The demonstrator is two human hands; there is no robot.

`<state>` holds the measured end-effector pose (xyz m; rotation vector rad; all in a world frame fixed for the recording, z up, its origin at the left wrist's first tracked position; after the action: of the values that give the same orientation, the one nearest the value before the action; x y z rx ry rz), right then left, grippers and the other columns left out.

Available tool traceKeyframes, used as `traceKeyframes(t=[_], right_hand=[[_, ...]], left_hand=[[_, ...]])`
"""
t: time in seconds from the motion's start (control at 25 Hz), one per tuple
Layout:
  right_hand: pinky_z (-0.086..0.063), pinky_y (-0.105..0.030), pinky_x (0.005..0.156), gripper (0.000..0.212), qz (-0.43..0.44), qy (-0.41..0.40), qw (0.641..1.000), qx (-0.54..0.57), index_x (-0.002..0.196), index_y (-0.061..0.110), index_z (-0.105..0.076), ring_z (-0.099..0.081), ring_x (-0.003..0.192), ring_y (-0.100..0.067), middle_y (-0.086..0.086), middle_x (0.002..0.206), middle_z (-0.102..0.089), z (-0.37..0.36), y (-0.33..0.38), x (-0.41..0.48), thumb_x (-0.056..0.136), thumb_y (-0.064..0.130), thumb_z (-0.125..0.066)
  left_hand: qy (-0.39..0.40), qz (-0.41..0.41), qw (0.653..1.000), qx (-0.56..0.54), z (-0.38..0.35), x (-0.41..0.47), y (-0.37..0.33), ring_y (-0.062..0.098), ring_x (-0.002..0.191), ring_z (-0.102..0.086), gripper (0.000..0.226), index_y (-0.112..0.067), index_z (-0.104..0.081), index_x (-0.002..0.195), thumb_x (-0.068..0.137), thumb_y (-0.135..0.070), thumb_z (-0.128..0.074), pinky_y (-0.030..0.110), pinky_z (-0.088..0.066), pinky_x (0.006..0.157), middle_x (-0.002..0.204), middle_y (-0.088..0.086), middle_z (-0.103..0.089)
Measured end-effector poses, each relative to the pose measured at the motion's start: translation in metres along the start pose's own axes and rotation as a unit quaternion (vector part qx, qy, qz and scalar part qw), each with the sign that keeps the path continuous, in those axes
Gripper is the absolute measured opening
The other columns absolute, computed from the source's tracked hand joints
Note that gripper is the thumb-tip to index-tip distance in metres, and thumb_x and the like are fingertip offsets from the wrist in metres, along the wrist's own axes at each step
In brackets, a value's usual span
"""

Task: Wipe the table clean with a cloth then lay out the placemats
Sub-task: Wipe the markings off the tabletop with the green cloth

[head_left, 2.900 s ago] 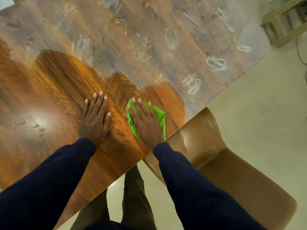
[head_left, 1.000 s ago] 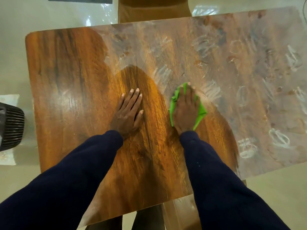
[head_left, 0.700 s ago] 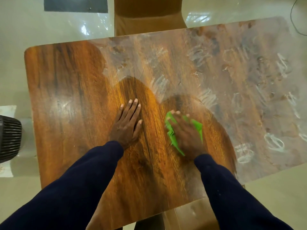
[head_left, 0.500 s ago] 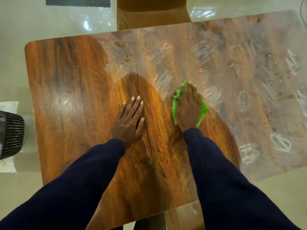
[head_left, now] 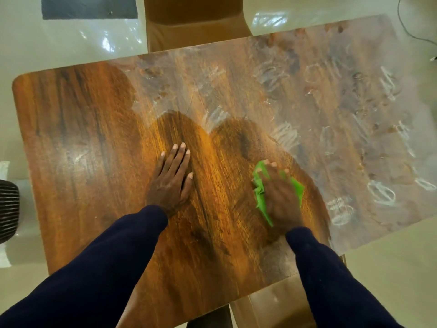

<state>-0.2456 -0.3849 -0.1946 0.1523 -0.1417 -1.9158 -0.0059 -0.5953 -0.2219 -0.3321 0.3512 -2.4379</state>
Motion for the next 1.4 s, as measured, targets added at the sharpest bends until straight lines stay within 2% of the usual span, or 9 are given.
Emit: traceKeyframes(t=[0.12,0.2,0.32,0.48,0.68,0.88,0.96,1.16,1.4], right_hand=[[-0.025,-0.060,0.126,0.055,-0.217,-0.045,0.975,0.003,0.159,0.011,-0.042,-0.030,0.157,-0.035,-0.013,0.169,-0.035,0.008,-0.041,0.036,0.107,0.027,-0.036],[-0.028,-0.059,0.124,0.056,-0.284,-0.057,0.957,0.007,0.158,0.011,-0.044,-0.034,0.155,-0.037,-0.015,0.167,-0.038,0.007,-0.024,0.060,0.107,0.033,-0.035],[-0.026,-0.059,0.125,0.057,-0.196,-0.053,0.979,-0.011,0.158,0.011,-0.042,-0.033,0.156,-0.038,-0.017,0.168,-0.035,-0.002,0.032,0.043,0.107,0.034,-0.039],[-0.012,-0.057,0.131,0.057,-0.107,0.006,0.994,0.003,0.167,0.017,-0.027,-0.012,0.163,-0.031,-0.010,0.176,-0.015,-0.015,0.066,-0.066,0.114,0.035,-0.039],[-0.019,-0.059,0.129,0.056,-0.206,-0.021,0.978,-0.003,0.164,0.016,-0.036,-0.020,0.161,-0.031,-0.010,0.173,-0.026,-0.003,-0.014,-0.152,0.115,0.042,-0.024],[-0.018,-0.057,0.129,0.052,-0.349,-0.080,0.934,0.002,0.162,0.018,-0.039,-0.022,0.161,-0.028,-0.006,0.173,-0.027,0.017,-0.111,-0.109,0.113,0.035,-0.033],[-0.018,-0.058,0.129,0.053,-0.339,-0.077,0.938,0.002,0.161,0.017,-0.040,-0.023,0.161,-0.031,-0.009,0.172,-0.029,0.015,-0.110,-0.090,0.111,0.033,-0.030],[-0.016,-0.059,0.129,0.055,-0.140,0.002,0.990,0.023,0.165,0.019,-0.033,-0.016,0.163,-0.030,-0.008,0.175,-0.021,0.003,-0.078,-0.162,0.115,0.041,-0.027],[-0.017,-0.058,0.129,0.059,-0.290,-0.026,0.957,0.010,0.165,0.017,-0.031,-0.017,0.162,-0.029,-0.009,0.174,-0.023,0.028,-0.195,-0.147,0.113,0.040,-0.017]], left_hand=[[0.010,0.001,1.000,0.000,0.001,0.001,0.000,0.030,0.164,-0.017,0.059,-0.003,-0.031,0.164,0.112,-0.030,-0.038,0.055,-0.017,0.132,0.175,0.016,-0.023],[0.019,0.003,1.000,-0.009,0.001,0.000,-0.001,0.029,0.164,-0.015,0.060,-0.004,-0.029,0.165,0.112,-0.030,-0.037,0.056,-0.016,0.132,0.175,0.014,-0.021],[0.018,-0.011,1.000,-0.020,0.005,-0.001,-0.006,0.028,0.164,-0.017,0.059,-0.006,-0.031,0.165,0.112,-0.030,-0.037,0.059,-0.017,0.131,0.175,0.012,-0.023],[0.015,-0.061,0.997,-0.037,0.009,-0.003,-0.031,0.030,0.163,-0.019,0.055,-0.003,-0.038,0.162,0.113,-0.028,-0.036,0.059,-0.015,0.131,0.173,0.014,-0.028],[0.061,-0.139,0.986,-0.070,-0.024,0.023,-0.139,0.030,0.164,-0.018,0.055,-0.004,-0.038,0.162,0.115,-0.033,-0.032,0.057,-0.014,0.132,0.174,0.013,-0.026],[0.069,-0.175,0.979,-0.076,-0.069,0.051,-0.225,0.029,0.164,-0.017,0.057,-0.003,-0.033,0.164,0.115,-0.033,-0.034,0.052,-0.013,0.133,0.174,0.014,-0.024],[0.056,-0.161,0.983,-0.062,-0.083,0.060,-0.238,0.030,0.164,-0.016,0.057,-0.003,-0.030,0.165,0.116,-0.031,-0.034,0.055,-0.015,0.133,0.174,0.016,-0.023],[0.040,-0.148,0.988,-0.034,-0.095,0.062,-0.245,0.034,0.163,-0.017,0.057,0.000,-0.031,0.164,0.116,-0.030,-0.035,0.057,-0.016,0.132,0.174,0.020,-0.023],[0.064,-0.138,0.988,-0.011,-0.095,0.063,-0.247,0.032,0.165,-0.011,0.060,0.000,-0.026,0.165,0.115,-0.032,-0.033,0.057,-0.012,0.133,0.175,0.019,-0.017]])
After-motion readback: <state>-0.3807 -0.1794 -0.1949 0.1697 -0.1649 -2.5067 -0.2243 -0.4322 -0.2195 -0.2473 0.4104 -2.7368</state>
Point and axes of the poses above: each hand's wrist, its own x-axis towards the middle knuckle, its own z-axis out of the back of the hand, y = z × x, the point moved 4 cm from there along x, towards the middle knuckle
